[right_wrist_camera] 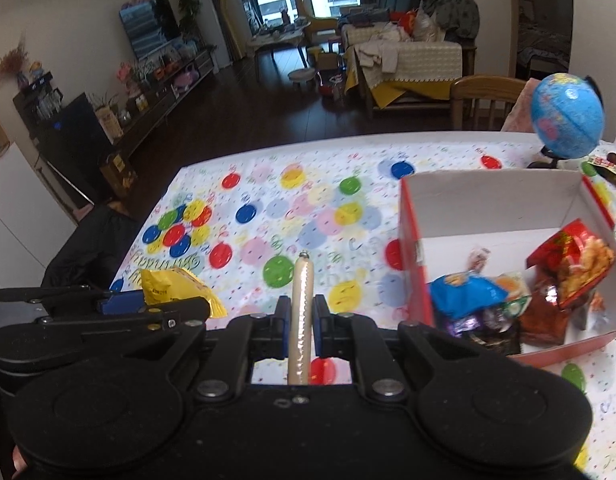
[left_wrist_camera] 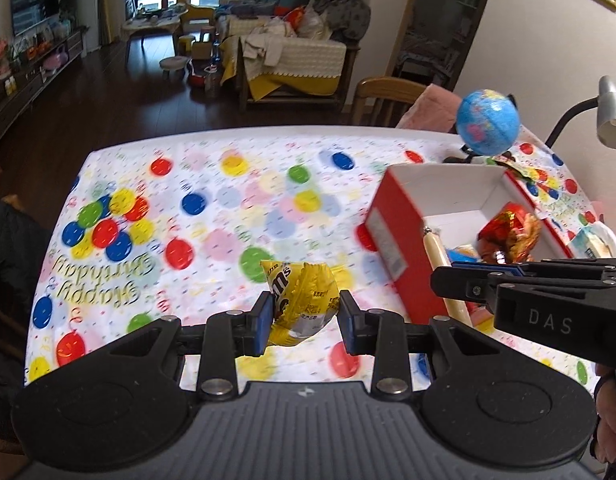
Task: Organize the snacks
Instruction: 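Carry the yellow packet and sausage stick over the box with both tools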
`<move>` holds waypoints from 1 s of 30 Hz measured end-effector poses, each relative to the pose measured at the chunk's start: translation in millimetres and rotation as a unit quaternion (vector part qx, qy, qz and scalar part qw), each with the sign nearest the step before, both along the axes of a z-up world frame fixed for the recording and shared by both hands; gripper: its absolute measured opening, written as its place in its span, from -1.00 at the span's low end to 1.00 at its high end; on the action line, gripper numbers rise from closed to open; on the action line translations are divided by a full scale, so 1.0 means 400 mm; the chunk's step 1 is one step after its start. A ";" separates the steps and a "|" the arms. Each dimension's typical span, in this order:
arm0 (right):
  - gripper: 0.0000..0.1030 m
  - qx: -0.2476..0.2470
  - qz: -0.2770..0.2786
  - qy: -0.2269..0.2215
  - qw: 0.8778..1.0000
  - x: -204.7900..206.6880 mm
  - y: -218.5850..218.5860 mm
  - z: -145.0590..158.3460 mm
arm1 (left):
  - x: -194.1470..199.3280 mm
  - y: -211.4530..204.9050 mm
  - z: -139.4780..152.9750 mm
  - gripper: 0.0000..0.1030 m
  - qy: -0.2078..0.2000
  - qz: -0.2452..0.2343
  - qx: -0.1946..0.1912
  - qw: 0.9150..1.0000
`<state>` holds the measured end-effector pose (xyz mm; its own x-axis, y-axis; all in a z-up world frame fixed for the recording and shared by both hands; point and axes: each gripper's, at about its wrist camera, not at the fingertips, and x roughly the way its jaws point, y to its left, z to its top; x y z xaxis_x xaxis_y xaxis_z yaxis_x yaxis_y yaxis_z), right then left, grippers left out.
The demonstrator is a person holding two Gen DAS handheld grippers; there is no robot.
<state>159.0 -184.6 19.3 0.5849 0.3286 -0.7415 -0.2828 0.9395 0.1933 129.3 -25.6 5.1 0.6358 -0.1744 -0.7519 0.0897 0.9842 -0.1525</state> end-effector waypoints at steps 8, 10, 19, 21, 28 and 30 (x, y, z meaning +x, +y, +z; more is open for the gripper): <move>-0.83 0.009 -0.004 -0.014 1.000 0.033 -0.138 0.030 | 0.037 -0.153 0.035 -0.36 -0.012 -0.010 0.011 1.000; -0.83 0.008 -0.007 -0.015 1.000 0.046 -0.175 0.031 | 0.048 -0.193 0.036 -0.36 -0.013 -0.013 0.013 1.000; -0.83 0.003 -0.021 -0.009 1.000 0.102 -0.329 0.005 | 0.110 -0.346 0.018 -0.36 -0.007 -0.020 0.022 1.000; -0.83 0.001 -0.027 -0.007 1.000 0.113 -0.361 -0.005 | 0.126 -0.373 0.006 -0.36 0.001 -0.021 0.021 1.000; -0.83 0.003 -0.054 0.011 0.998 0.157 -0.467 -0.061 | 0.168 -0.468 -0.051 -0.36 0.030 -0.032 0.023 0.999; -0.83 0.003 -0.059 0.018 0.998 0.169 -0.485 -0.080 | 0.184 -0.491 -0.071 -0.36 0.039 -0.035 0.027 0.998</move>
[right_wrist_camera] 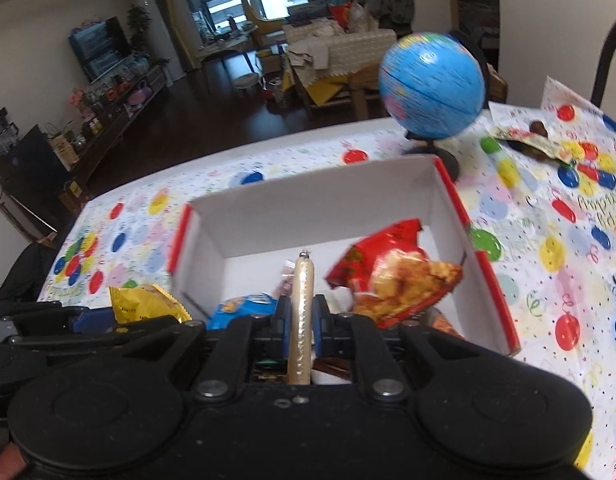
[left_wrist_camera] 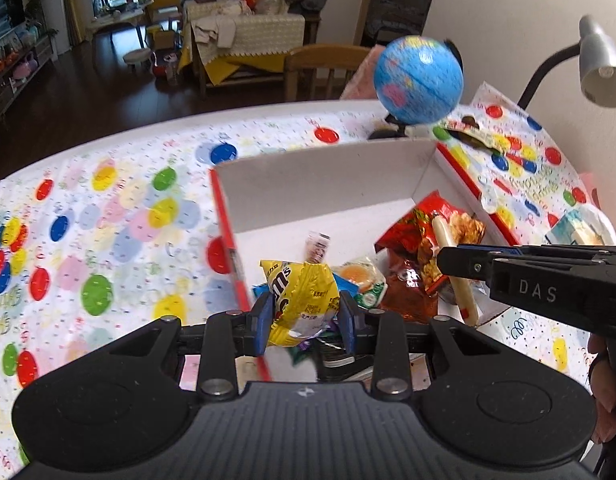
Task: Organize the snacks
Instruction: 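Carry the yellow packet and sausage stick over the box with both tools, then open both tools to drop the yellow packet and sausage stick into the box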
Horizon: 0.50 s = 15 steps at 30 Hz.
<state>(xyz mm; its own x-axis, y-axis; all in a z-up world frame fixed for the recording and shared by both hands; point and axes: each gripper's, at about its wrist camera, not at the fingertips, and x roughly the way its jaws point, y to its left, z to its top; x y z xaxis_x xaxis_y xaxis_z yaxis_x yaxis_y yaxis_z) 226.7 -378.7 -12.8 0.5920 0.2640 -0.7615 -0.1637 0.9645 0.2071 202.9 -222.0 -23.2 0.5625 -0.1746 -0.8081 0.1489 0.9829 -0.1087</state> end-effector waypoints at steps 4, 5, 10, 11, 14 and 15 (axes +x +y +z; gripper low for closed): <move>-0.83 -0.006 0.002 0.016 1.000 0.024 -0.021 -0.040 | 0.032 -0.037 -0.040 -0.36 0.018 -0.007 0.012 1.000; -0.83 -0.006 0.001 0.020 1.000 0.030 -0.024 -0.050 | 0.038 -0.045 -0.050 -0.36 0.023 -0.011 0.014 1.000; -0.83 0.005 0.002 0.029 1.000 0.060 -0.021 -0.088 | 0.072 -0.069 -0.100 -0.36 0.044 -0.020 0.022 0.999; -0.83 0.005 0.003 0.032 0.999 0.066 -0.018 -0.096 | 0.078 -0.070 -0.108 -0.36 0.047 -0.020 0.023 0.998; -0.83 0.008 0.010 0.041 0.999 0.080 -0.010 -0.118 | 0.089 -0.074 -0.128 -0.36 0.055 -0.023 0.026 0.998; -0.83 0.008 0.012 0.045 0.999 0.083 -0.009 -0.126 | 0.091 -0.077 -0.133 -0.36 0.058 -0.025 0.028 0.998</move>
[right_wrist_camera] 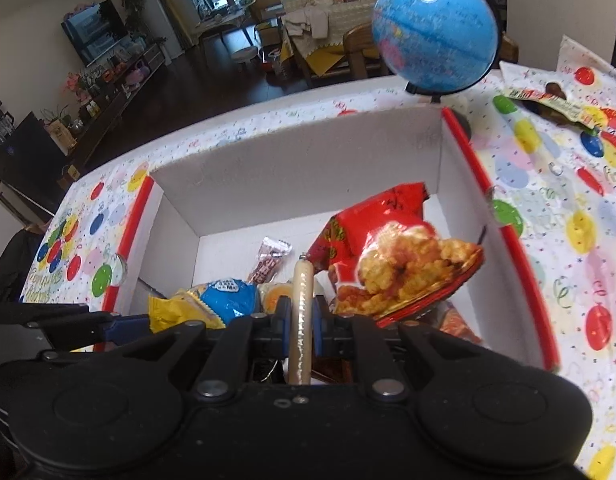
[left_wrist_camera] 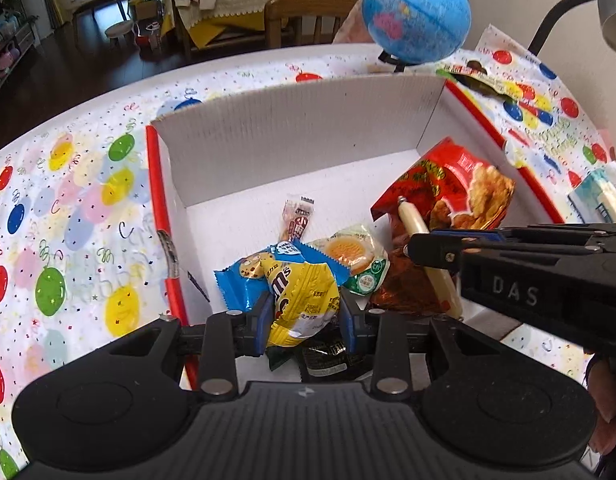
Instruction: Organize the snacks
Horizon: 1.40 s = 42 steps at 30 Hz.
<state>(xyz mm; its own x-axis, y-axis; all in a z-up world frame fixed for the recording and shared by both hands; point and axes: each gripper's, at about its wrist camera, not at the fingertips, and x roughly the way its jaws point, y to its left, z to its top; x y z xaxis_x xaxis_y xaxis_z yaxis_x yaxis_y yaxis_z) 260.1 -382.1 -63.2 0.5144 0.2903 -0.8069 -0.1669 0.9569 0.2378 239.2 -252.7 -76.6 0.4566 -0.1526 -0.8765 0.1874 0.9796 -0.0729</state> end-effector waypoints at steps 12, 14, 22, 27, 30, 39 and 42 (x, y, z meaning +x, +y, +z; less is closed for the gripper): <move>-0.62 0.013 0.003 0.019 1.000 -0.002 -0.010 -0.026 | 0.002 -0.031 -0.013 -0.32 -0.006 -0.019 0.022 1.000; -0.57 0.018 0.000 0.020 1.000 -0.005 -0.016 -0.025 | 0.001 -0.033 -0.012 -0.29 -0.009 -0.018 0.025 0.999; -0.43 0.033 -0.001 0.012 0.999 -0.030 -0.042 0.007 | -0.020 -0.020 0.016 0.08 -0.026 -0.011 0.017 0.999; -0.31 0.042 0.003 0.001 0.999 -0.056 -0.058 0.039 | -0.050 -0.010 0.049 0.19 -0.040 -0.005 0.013 0.999; -0.21 0.049 0.004 -0.007 0.999 -0.076 -0.070 0.059 | -0.073 -0.003 0.072 0.37 -0.049 -0.001 0.008 0.999; 0.38 0.060 0.004 -0.055 0.997 -0.156 -0.089 0.132 | -0.149 0.022 0.145 0.47 -0.078 0.015 -0.008 0.997; 0.59 0.063 0.004 -0.069 0.996 -0.183 -0.092 0.153 | -0.177 0.035 0.168 0.49 -0.088 0.015 -0.016 0.996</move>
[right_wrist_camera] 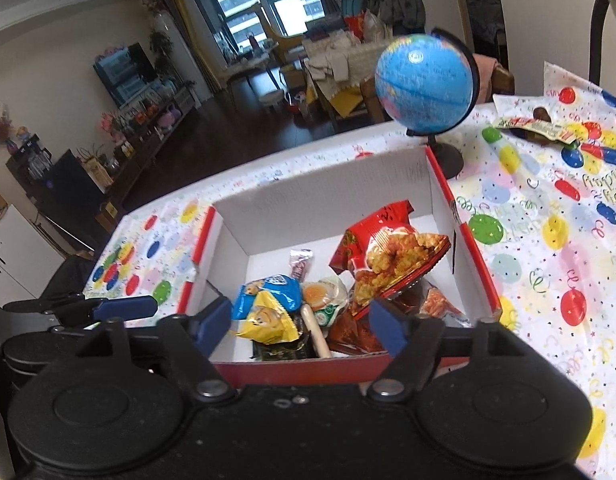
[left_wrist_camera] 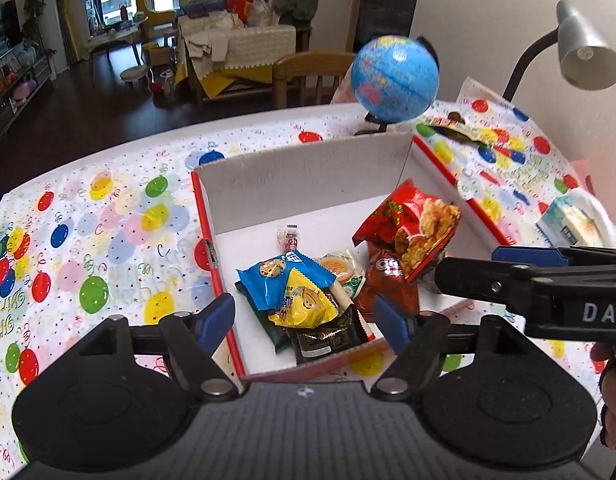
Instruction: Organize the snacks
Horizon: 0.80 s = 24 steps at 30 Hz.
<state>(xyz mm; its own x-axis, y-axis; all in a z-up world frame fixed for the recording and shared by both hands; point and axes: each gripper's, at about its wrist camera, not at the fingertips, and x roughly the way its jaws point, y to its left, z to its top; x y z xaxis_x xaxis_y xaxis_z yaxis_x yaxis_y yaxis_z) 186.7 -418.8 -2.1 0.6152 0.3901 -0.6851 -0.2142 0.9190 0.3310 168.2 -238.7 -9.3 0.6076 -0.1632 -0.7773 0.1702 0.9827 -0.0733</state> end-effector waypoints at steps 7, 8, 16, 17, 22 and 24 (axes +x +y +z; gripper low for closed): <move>0.84 -0.005 -0.004 -0.034 0.999 -0.070 0.014 0.051 | -0.058 0.033 0.043 0.57 -0.023 0.001 -0.016 1.000; 0.88 -0.007 -0.005 -0.038 0.999 -0.077 0.015 0.056 | -0.066 0.037 0.048 0.57 -0.026 0.001 -0.019 0.999; 1.00 -0.018 -0.022 -0.062 0.998 -0.143 0.024 0.076 | -0.123 0.060 0.073 0.91 -0.040 -0.005 -0.038 0.998; 1.00 -0.017 -0.025 -0.066 0.997 -0.149 0.023 0.077 | -0.129 0.063 0.075 0.91 -0.041 -0.004 -0.041 0.998; 1.00 -0.029 -0.053 -0.078 0.995 -0.178 0.018 0.083 | -0.150 0.066 0.086 0.92 -0.044 0.001 -0.045 0.998; 1.00 -0.031 -0.058 -0.084 0.994 -0.187 0.013 0.086 | -0.157 0.065 0.089 0.93 -0.046 0.004 -0.043 0.998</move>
<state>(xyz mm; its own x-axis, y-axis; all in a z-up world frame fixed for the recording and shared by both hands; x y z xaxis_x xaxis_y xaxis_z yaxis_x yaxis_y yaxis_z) 112.1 -413.4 32.5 0.7605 0.2701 -0.5904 -0.1535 0.9584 0.2407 105.4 -212.7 26.3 0.6777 -0.2227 -0.7009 0.1730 0.9746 -0.1424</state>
